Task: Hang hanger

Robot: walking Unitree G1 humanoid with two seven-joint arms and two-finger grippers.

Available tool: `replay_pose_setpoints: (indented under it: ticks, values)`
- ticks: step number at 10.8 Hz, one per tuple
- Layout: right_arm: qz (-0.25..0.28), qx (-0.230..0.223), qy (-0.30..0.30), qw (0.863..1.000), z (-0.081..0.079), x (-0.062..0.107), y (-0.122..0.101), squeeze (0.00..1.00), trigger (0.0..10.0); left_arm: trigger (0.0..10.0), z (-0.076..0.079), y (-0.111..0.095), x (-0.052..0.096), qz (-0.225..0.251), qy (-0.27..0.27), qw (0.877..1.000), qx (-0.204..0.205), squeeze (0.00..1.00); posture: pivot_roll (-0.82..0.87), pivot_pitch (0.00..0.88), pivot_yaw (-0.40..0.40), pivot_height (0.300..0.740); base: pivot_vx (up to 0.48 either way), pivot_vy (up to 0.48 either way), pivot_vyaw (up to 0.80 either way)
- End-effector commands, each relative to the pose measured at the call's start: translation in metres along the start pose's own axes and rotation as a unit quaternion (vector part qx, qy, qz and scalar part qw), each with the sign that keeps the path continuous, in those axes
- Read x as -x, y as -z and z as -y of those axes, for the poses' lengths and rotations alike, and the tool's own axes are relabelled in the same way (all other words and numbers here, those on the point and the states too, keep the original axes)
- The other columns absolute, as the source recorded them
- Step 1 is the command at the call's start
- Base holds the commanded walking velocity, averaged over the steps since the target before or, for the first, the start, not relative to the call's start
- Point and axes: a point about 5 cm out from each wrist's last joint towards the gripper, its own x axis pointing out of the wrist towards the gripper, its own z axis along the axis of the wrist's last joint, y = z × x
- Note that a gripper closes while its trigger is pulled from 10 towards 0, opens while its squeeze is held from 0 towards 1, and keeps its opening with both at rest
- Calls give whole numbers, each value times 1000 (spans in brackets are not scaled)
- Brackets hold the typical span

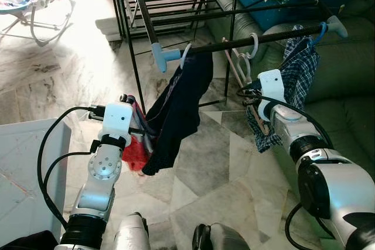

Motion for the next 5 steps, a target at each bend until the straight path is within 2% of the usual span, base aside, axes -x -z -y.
replay_pose_setpoints:
  ticks: [1,2,3,4,5]
  values:
    - [17,-15,16,1000,6,2,-3,0,0,10000,1,-3,-1,6,6,1000,-5,0,96,144,-90,740,0,0,0]
    - [19,-10,22,1000,7,2,-2,0,9608,10000,1,-3,-1,6,6,1000,-4,0,94,143,-89,740,0,0,0]
    - [11,-15,20,1000,6,2,3,922,10000,10000,3,-4,-1,7,8,1000,-4,0,93,142,-86,740,0,0,0]
    - [6,-20,19,1000,6,2,4,1000,10000,10000,3,-4,-1,8,9,1000,-4,0,93,141,-84,740,0,0,0]
    - [-1,-9,16,1000,6,2,3,1000,10000,10000,3,-4,-3,8,11,1000,-5,0,92,139,-84,740,0,0,0]
